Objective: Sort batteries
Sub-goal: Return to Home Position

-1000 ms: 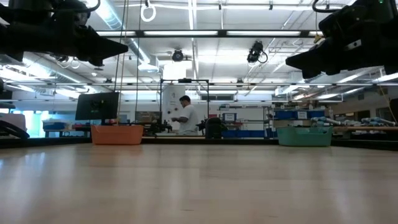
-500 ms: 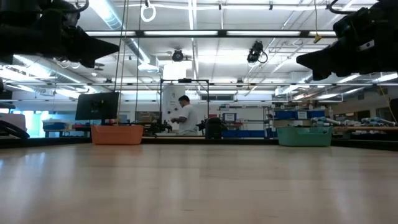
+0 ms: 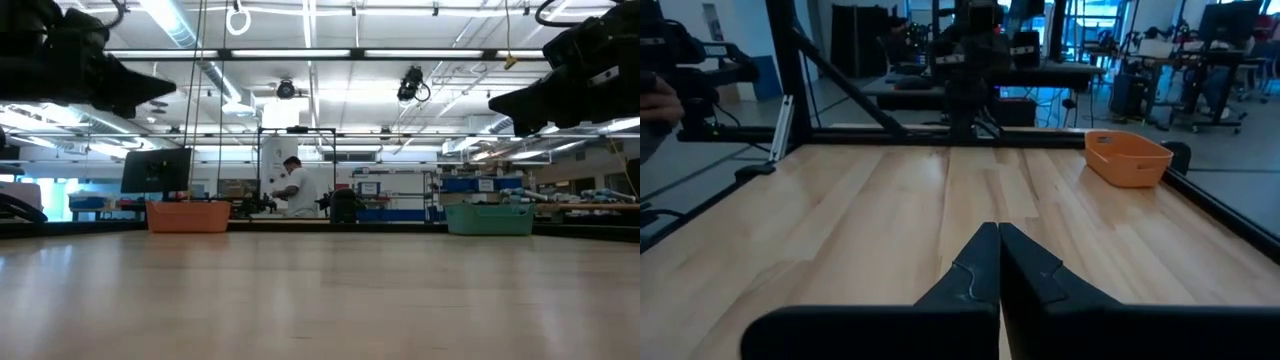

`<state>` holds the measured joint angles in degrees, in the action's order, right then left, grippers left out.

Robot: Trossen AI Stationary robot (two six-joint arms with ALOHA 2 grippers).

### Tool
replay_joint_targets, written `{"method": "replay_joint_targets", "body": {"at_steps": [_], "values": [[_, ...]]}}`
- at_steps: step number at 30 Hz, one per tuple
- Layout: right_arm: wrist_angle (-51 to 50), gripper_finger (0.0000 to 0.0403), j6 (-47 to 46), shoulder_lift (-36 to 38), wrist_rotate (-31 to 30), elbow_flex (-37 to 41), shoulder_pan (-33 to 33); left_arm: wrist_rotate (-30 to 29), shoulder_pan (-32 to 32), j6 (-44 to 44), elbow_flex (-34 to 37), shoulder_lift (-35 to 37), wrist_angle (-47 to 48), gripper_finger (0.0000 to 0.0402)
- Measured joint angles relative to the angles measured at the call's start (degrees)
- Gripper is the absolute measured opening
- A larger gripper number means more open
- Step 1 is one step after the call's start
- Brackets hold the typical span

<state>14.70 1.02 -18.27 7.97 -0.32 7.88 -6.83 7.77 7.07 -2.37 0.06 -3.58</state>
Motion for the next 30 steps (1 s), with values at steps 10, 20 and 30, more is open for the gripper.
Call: {"method": "replay_joint_targets", "body": {"at_steps": [10,20,30], "values": [[-5.4,0.0007,-1.3,7.6,-1.4,0.0,-0.5,-1.0,-0.3,-1.2,1.9,0.0,-0.5,0.0014],[-2.6,0.0006,-1.4,10.0,-7.0,0.0,-4.7,-0.1,-0.3,0.1,1.9,-0.1,-2.3,0.0014],[-10.0,0.0006,2.8,15.8,-15.1,-0.1,-15.4,-0.1,-0.3,0.0,1.9,0.0,-1.9,0.0015]]}}
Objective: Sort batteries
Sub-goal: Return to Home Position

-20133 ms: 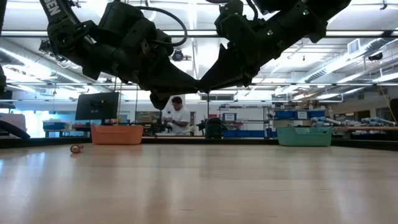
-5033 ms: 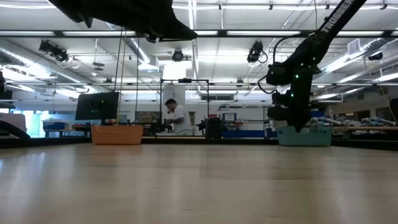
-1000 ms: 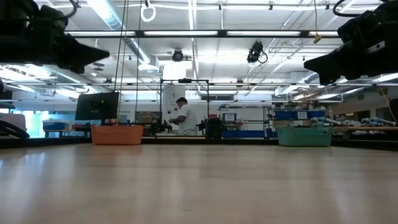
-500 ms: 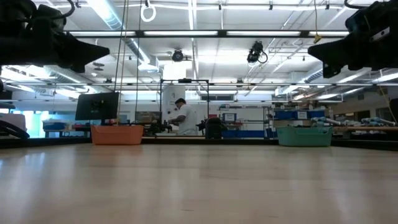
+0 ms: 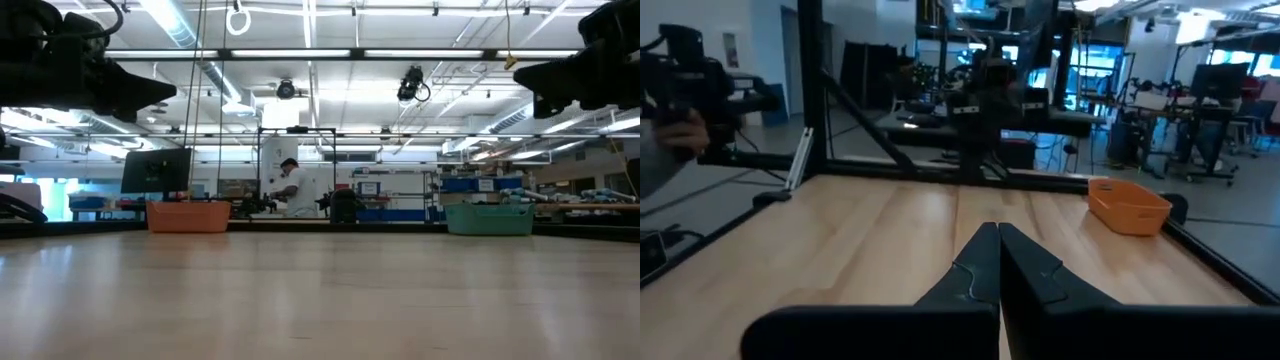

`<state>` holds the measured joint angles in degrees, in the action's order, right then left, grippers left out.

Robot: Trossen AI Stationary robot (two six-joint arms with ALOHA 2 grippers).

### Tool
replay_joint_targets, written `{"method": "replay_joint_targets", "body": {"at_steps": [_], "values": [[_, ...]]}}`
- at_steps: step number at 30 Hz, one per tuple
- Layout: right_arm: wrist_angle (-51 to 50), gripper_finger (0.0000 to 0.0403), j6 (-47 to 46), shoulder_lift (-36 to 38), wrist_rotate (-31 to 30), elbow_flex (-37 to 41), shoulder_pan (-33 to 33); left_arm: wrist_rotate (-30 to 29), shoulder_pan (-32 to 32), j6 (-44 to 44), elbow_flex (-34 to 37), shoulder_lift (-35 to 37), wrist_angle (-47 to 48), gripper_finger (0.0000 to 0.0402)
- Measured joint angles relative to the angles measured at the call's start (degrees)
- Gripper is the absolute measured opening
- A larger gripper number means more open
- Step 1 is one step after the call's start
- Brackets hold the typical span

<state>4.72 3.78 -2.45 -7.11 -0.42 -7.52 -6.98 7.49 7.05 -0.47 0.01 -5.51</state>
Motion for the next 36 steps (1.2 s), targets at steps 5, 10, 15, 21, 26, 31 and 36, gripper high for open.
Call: {"method": "replay_joint_targets", "body": {"at_steps": [5,10,15,21,26,31,36], "values": [[-3.7,0.0006,-0.6,2.1,2.5,-0.3,2.9,0.0,0.0,0.2,0.0,0.0,-0.8,0.0015],[-4.6,0.0005,-2.1,2.3,6.9,-0.3,10.6,-0.1,0.0,0.5,0.0,0.0,-1.0,0.0015],[-4.7,0.0005,-3.0,1.6,7.5,-0.3,16.3,-0.4,0.0,0.6,0.0,0.0,-0.4,0.0015],[-4.7,0.0007,-5.0,-3.2,7.6,-0.3,19.3,-2.9,0.0,-1.8,0.0,0.0,1.2,0.0015],[-4.7,0.0009,-7.0,-6.6,7.2,-0.3,20.1,-4.1,0.0,-2.9,0.0,0.0,1.3,0.0015],[-4.4,0.0006,-5.9,-5.9,5.6,-0.3,20.5,-6.9,0.0,-0.5,0.0,0.0,0.2,0.0015],[-4.3,0.0005,-1.9,0.4,5.4,-0.3,21.0,-6.8,0.0,1.6,0.0,0.0,-1.9,0.0015]]}}
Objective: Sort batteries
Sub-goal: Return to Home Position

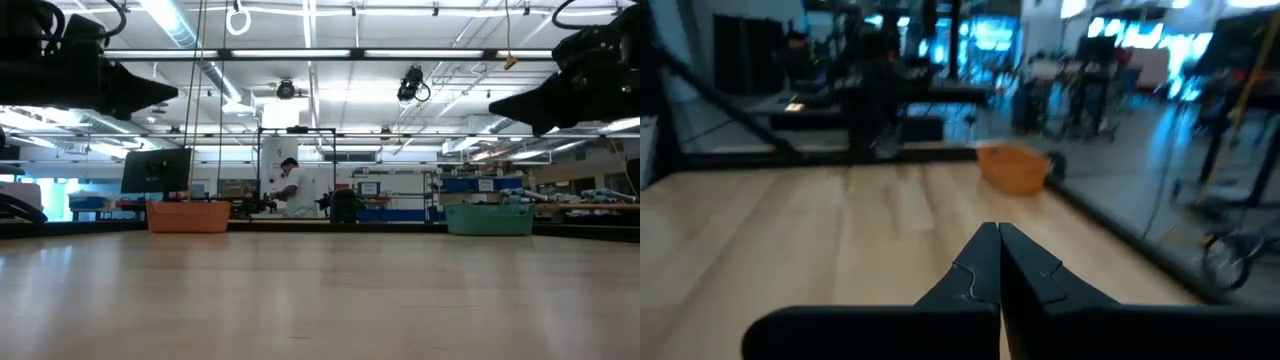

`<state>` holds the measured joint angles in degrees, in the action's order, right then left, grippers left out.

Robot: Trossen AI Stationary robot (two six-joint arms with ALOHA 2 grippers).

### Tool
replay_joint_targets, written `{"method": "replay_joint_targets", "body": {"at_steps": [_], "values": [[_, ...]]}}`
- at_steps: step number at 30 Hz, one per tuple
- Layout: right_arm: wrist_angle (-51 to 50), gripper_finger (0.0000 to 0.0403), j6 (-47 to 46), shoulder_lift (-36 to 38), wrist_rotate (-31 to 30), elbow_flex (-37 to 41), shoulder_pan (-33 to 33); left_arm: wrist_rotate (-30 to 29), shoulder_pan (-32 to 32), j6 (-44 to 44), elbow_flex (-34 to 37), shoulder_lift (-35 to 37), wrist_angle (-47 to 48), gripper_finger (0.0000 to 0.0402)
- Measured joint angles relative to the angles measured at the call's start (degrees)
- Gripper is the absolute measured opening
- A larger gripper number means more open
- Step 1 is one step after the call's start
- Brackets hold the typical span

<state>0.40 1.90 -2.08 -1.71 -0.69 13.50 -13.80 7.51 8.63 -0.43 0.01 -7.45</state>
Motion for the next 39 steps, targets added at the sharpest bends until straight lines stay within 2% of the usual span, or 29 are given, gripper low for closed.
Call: {"method": "replay_joint_targets", "body": {"at_steps": [3,7,15,18,23,39], "values": [[0.0,0.0005,1.1,2.0,-0.2,0.0,2.4,-0.9,0.0,0.2,0.0,0.0,2.8,0.0015],[-0.3,0.0005,-0.3,-0.1,0.9,0.0,5.9,-4.4,0.1,-1.5,0.0,-0.1,4.4,0.0015],[-0.2,0.0016,-0.5,-1.7,0.8,0.0,9.1,-4.4,0.0,-6.9,0.0,-3.7,4.5,0.0015],[-0.2,0.0028,2.3,-1.7,0.6,0.0,9.3,-4.4,0.0,-4.4,0.0,-5.2,4.5,0.0015],[-0.2,0.0039,0.5,-1.7,0.5,0.0,9.2,-4.5,0.0,-4.4,0.0,-6.5,3.4,0.0015],[-0.1,0.0037,0.2,-1.7,0.4,0.0,9.2,-4.5,0.0,-4.4,0.0,-6.5,2.7,0.0015]]}}
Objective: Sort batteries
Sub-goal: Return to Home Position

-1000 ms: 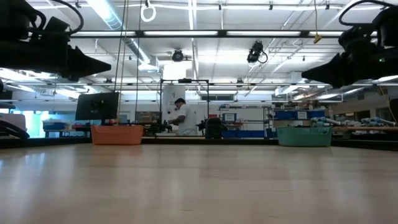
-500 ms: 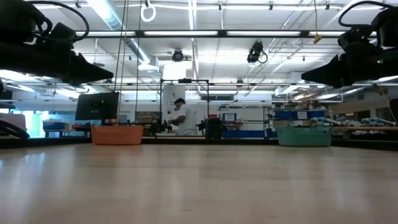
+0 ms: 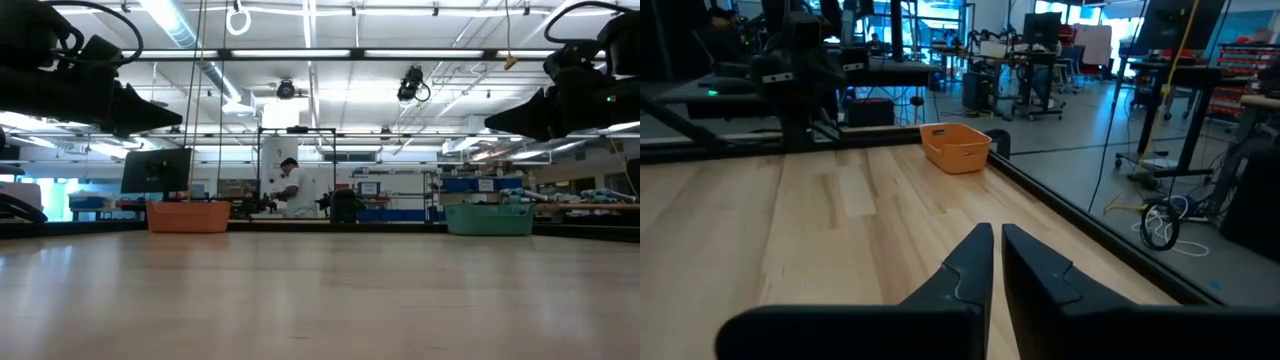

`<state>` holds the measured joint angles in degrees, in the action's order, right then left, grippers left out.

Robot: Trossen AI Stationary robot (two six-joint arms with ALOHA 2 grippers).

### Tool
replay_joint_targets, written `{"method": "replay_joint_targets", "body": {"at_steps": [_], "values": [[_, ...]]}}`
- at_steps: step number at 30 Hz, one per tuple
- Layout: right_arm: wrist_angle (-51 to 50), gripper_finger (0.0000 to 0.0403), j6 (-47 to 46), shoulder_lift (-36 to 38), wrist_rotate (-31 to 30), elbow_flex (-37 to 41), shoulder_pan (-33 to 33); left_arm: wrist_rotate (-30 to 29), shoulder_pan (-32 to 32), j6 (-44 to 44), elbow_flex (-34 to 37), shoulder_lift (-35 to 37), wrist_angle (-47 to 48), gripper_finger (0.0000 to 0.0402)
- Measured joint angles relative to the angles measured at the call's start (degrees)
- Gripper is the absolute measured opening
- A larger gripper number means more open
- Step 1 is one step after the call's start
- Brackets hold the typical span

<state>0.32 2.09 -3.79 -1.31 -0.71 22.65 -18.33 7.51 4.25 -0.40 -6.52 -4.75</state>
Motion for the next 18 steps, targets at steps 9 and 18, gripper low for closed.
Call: {"method": "replay_joint_targets", "body": {"at_steps": [9,18], "values": [[0.0,0.0036,0.0,0.0,0.0,0.0,0.0,0.0,0.0,0.0,0.0,0.0,0.0,0.0015],[0.0,0.0037,0.0,0.0,-0.1,0.0,0.0,0.1,0.0,0.0,0.0,0.0,0.0,0.0015]]}}
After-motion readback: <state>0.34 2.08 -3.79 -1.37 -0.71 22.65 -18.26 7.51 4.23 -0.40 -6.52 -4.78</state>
